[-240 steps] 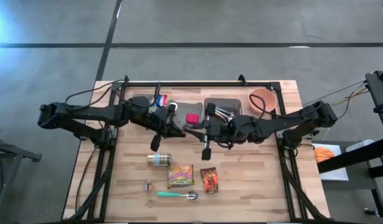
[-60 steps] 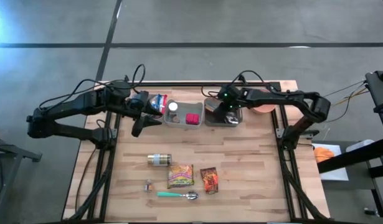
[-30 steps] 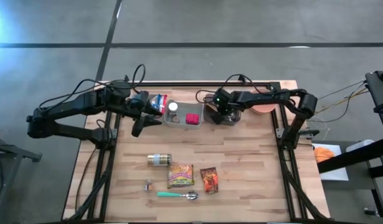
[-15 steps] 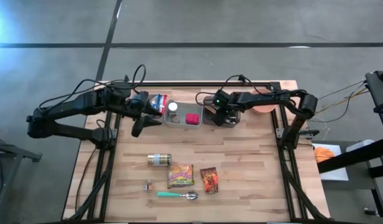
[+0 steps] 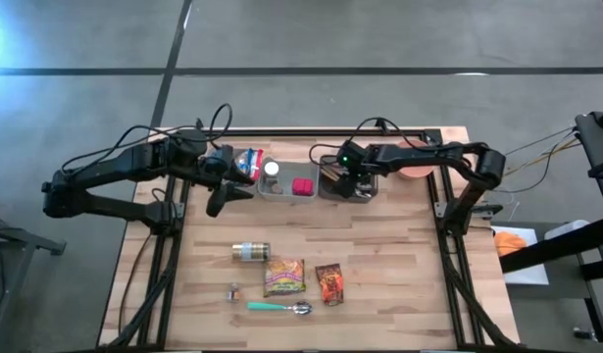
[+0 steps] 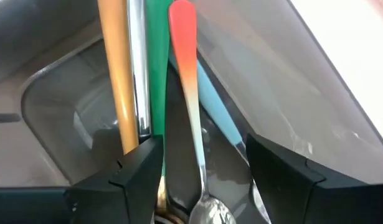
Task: Pick & Place Food Item
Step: Put the orange seasoning pack into the right gray bin
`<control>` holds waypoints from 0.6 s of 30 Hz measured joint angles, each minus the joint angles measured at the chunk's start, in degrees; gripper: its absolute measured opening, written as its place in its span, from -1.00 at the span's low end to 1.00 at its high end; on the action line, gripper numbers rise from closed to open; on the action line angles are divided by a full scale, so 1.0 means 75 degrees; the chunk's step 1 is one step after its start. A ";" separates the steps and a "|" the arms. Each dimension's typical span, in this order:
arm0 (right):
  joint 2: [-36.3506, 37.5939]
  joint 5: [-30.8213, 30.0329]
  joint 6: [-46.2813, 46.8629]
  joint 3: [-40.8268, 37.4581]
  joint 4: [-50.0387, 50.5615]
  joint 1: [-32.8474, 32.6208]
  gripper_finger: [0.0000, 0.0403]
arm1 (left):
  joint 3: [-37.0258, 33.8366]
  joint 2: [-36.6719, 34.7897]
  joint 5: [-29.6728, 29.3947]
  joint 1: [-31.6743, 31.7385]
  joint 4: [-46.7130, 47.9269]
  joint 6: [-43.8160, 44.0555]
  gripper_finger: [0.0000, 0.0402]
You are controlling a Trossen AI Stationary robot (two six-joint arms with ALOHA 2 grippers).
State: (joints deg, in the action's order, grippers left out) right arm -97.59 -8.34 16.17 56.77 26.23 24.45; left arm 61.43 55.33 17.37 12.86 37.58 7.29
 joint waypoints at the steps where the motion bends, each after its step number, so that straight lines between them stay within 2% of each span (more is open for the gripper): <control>1: 0.0031 0.0000 0.0022 0.0000 0.0069 -0.0017 0.14 | 0.0000 0.0000 0.0000 0.0000 0.0000 -0.0007 0.04; 11: 0.0906 -0.0083 0.0292 0.0000 0.0200 -0.0398 0.14 | -0.0231 0.0000 0.0000 0.0000 -0.0027 -0.0146 0.04; 18: 0.1512 -0.0085 0.0494 0.0003 0.0714 -0.0588 0.14 | -0.0498 0.0003 -0.0122 0.0000 -0.0294 0.0380 0.04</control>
State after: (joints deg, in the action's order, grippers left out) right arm -86.25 -8.98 19.88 56.80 31.58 20.04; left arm 57.69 55.35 16.45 12.86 35.38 10.14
